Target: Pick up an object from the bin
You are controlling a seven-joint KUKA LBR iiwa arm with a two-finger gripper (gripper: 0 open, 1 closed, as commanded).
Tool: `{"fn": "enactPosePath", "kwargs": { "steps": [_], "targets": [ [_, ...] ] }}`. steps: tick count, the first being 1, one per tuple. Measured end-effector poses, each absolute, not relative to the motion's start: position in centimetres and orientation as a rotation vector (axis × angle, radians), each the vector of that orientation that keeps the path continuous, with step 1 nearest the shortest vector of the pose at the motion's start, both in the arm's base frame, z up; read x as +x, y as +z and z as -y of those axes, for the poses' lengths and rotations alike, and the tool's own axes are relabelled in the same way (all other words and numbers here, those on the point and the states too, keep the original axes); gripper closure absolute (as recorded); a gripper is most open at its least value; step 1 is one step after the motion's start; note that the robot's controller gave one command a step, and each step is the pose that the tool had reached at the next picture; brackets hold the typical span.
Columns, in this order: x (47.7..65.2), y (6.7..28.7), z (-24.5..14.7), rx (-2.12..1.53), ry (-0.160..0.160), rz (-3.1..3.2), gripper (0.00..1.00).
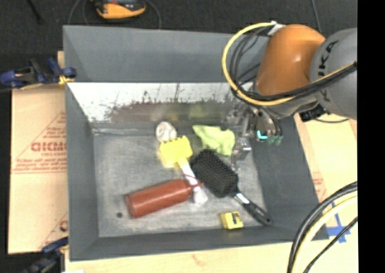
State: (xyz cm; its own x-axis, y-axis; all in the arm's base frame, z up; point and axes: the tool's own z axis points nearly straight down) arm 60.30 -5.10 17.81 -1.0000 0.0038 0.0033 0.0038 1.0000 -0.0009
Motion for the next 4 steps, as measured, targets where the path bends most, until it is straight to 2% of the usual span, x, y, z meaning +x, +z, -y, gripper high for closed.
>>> {"fn": "enactPosePath", "kwargs": {
  "steps": [1, 2, 3, 4],
  "targets": [
    [60.5, 18.3, 5.1, -0.005, 0.003, 3.146, 0.0],
    [59.8, 8.5, -2.8, 0.603, 0.011, 3.095, 1.0],
    [59.6, 8.1, -3.0, 0.604, 0.004, 3.094, 0.0],
    [59.6, 8.1, -3.0, 0.604, 0.004, 3.094, 0.0]
  ]
}}
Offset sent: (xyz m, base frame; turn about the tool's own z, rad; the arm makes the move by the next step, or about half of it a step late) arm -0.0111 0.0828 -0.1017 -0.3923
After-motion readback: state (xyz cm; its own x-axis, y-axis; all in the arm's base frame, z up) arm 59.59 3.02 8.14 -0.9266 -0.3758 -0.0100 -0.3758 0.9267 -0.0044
